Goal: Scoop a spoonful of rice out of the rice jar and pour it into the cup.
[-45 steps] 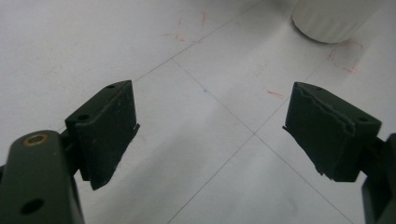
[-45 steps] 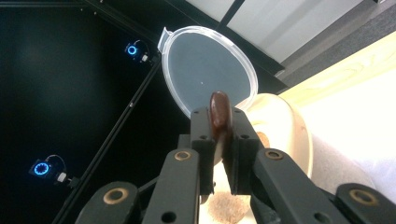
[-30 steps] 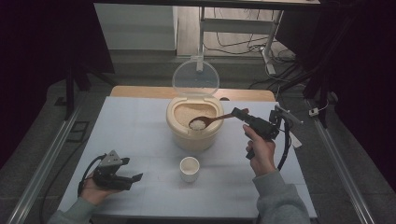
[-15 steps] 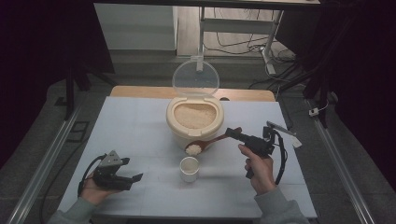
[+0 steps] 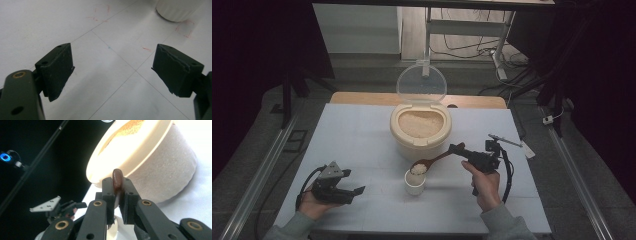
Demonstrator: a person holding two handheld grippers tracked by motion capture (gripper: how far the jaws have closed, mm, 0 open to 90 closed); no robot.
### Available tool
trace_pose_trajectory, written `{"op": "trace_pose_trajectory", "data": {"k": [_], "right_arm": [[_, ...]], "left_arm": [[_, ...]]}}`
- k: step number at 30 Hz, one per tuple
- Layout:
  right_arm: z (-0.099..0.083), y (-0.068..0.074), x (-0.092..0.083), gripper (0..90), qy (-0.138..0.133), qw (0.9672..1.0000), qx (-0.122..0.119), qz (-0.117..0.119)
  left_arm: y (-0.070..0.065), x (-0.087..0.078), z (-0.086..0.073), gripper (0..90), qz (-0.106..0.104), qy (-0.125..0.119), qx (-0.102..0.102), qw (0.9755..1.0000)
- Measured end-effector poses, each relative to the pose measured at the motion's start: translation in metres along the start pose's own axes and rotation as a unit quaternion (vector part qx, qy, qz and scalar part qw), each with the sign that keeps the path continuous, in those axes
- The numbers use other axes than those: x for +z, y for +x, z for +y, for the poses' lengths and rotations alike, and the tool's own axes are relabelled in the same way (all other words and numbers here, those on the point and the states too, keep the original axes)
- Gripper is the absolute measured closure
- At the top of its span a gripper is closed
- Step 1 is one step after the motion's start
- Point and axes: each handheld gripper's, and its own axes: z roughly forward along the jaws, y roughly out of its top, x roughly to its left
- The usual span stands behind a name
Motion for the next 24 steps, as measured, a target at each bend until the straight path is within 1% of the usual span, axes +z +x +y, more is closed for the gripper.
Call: {"op": "trace_pose_trajectory", "data": {"k": [1,3,4,5,7,8,9,10,11,12,13,14,17,18,20,22,24], "right_arm": [[0.000,0.001,0.001,82.6,-0.001,1.0000,-0.007,-0.002],[-0.001,0.006,0.001,82.6,-0.002,0.9993,-0.037,-0.010],[-0.001,0.006,0.001,82.6,-0.002,0.9993,-0.037,-0.010],[-0.001,0.011,0.001,82.6,-0.003,0.9980,-0.062,-0.014],[-0.001,0.014,0.001,82.6,-0.003,0.9959,-0.089,-0.014],[-0.001,0.014,0.001,82.6,-0.003,0.9959,-0.089,-0.014],[-0.002,0.019,0.001,82.6,-0.006,0.9940,-0.108,-0.015],[-0.003,0.021,0.001,82.6,-0.007,0.9927,-0.120,-0.014],[-0.003,0.021,0.001,82.6,-0.007,0.9927,-0.120,-0.014],[-0.004,0.025,0.000,82.6,-0.007,0.9895,-0.144,-0.012],[-0.005,0.027,-0.001,82.6,-0.011,0.9878,-0.155,-0.010],[-0.005,0.027,-0.001,82.6,-0.011,0.9878,-0.155,-0.010],[-0.007,0.032,-0.004,82.6,-0.019,0.9836,-0.179,0.000],[-0.007,0.032,-0.004,82.6,-0.019,0.9836,-0.179,0.000],[-0.007,0.032,-0.007,82.6,-0.025,0.9831,-0.181,0.008],[-0.007,0.032,-0.008,82.6,-0.029,0.9830,-0.181,0.009],[-0.006,0.031,-0.012,82.6,-0.034,0.9826,-0.182,0.016]], "left_arm": [[0.000,0.000,0.000,16.6,0.000,0.000,0.000,1.0000],[0.000,0.000,0.000,16.6,0.000,0.000,0.000,1.0000],[0.000,0.000,0.000,16.6,0.000,0.001,0.000,1.0000],[0.000,0.001,0.000,16.6,0.000,0.001,0.000,1.0000],[0.000,0.001,0.000,16.6,0.001,0.002,0.000,1.0000],[0.000,0.001,0.000,16.6,0.001,0.002,0.000,1.0000],[0.000,0.001,0.000,16.6,0.001,0.002,0.001,1.0000],[0.000,0.001,0.000,16.6,0.001,0.001,0.000,1.0000],[0.000,0.000,0.000,16.6,0.001,0.001,0.001,1.0000],[0.000,0.000,0.000,16.6,0.001,0.001,0.000,1.0000],[0.000,0.000,0.000,16.6,0.001,0.001,0.000,1.0000],[0.000,0.000,0.000,16.6,0.002,0.001,0.001,1.0000],[0.000,0.000,0.000,16.6,0.001,0.001,0.001,1.0000],[0.000,0.000,0.000,16.6,0.001,0.001,0.002,1.0000],[0.000,0.000,0.000,16.7,0.002,0.001,0.000,1.0000],[0.000,0.000,0.000,16.7,0.002,0.000,0.000,1.0000],[0.000,0.000,0.000,16.7,0.002,0.000,0.001,1.0000]]}}
